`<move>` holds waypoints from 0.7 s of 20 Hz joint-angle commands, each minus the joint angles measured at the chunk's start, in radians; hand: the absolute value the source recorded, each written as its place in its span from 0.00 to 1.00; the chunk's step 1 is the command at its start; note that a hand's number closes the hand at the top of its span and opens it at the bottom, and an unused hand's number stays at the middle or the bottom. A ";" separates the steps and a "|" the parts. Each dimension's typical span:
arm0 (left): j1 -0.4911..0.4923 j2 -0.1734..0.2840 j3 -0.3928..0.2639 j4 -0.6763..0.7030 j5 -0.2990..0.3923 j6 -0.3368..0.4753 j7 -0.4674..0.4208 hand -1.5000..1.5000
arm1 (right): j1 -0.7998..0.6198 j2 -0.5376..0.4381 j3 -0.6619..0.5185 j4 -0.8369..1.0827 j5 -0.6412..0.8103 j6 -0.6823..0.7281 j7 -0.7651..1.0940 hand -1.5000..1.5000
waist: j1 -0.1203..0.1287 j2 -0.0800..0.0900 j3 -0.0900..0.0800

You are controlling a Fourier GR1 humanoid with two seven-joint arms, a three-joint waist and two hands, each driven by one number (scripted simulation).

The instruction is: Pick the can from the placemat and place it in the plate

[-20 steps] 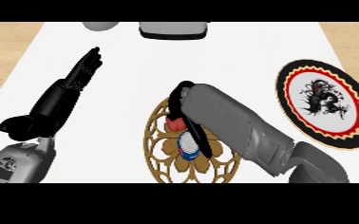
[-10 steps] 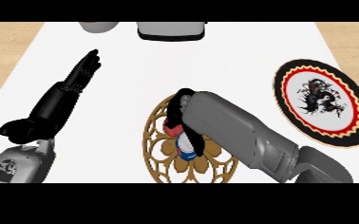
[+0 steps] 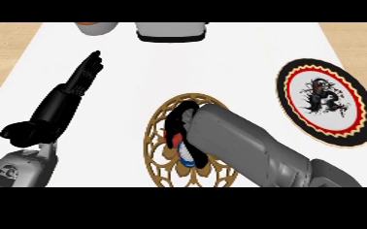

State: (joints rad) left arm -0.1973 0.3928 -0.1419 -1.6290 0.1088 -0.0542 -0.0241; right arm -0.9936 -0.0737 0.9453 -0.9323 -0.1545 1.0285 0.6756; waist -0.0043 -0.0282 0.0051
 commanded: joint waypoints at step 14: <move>0.136 0.032 0.090 0.027 0.016 0.041 -0.003 0.50 | 0.161 -0.356 -0.039 -0.781 0.542 -0.736 -0.031 1.00 | -0.188 -0.053 0.009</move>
State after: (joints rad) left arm -0.0895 0.4139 -0.0700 -1.5981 0.1221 -0.0162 -0.0180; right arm -0.8957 -0.3456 0.9161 -1.5432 0.3007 0.4140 0.6516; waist -0.1747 -0.0855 0.0157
